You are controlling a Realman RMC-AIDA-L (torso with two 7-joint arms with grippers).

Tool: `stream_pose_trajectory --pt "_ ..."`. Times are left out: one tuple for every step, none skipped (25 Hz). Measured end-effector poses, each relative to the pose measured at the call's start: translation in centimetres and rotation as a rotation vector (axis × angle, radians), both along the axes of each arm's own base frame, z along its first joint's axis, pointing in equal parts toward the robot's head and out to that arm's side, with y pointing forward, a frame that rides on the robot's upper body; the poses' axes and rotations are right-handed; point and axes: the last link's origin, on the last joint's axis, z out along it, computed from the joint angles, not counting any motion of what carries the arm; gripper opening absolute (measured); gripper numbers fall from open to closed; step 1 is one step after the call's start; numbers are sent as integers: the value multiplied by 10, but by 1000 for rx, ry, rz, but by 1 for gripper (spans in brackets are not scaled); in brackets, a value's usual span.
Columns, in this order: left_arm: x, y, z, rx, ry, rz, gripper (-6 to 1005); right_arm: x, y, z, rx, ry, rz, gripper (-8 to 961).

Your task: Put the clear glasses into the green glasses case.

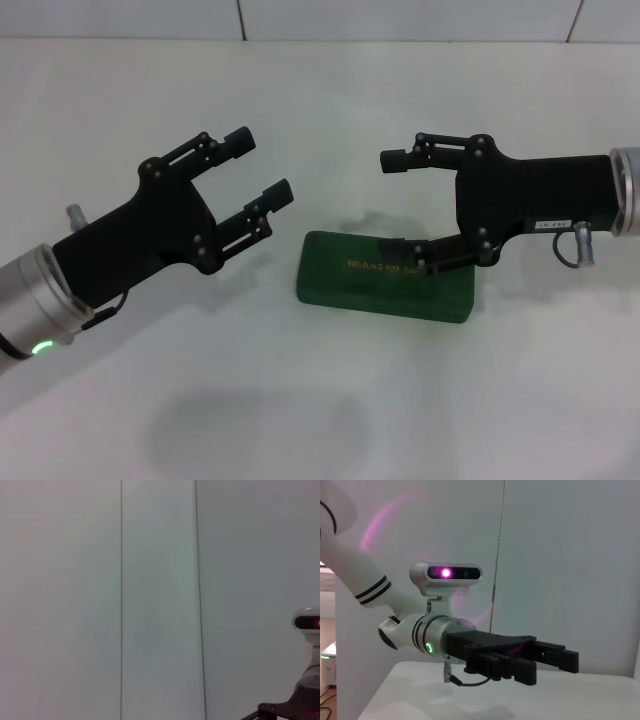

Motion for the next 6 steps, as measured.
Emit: stream_pose_trajectory --pt "-1 -1 0 1 0 2 655 0 0 0 0 0 0 878" --pt "-1 -1 0 2 1 3 655 0 0 0 0 0 0 878" --pt "-2 -2 -1 4 1 4 655 0 0 0 0 0 1 878" --pt "-2 -3 -1 6 2 6 655 0 0 0 1 0 1 878" --pt "-2 -3 -1 8 3 6 655 0 0 0 1 0 1 878" --pt "-3 -4 -1 9 4 5 655 0 0 0 1 0 1 878"
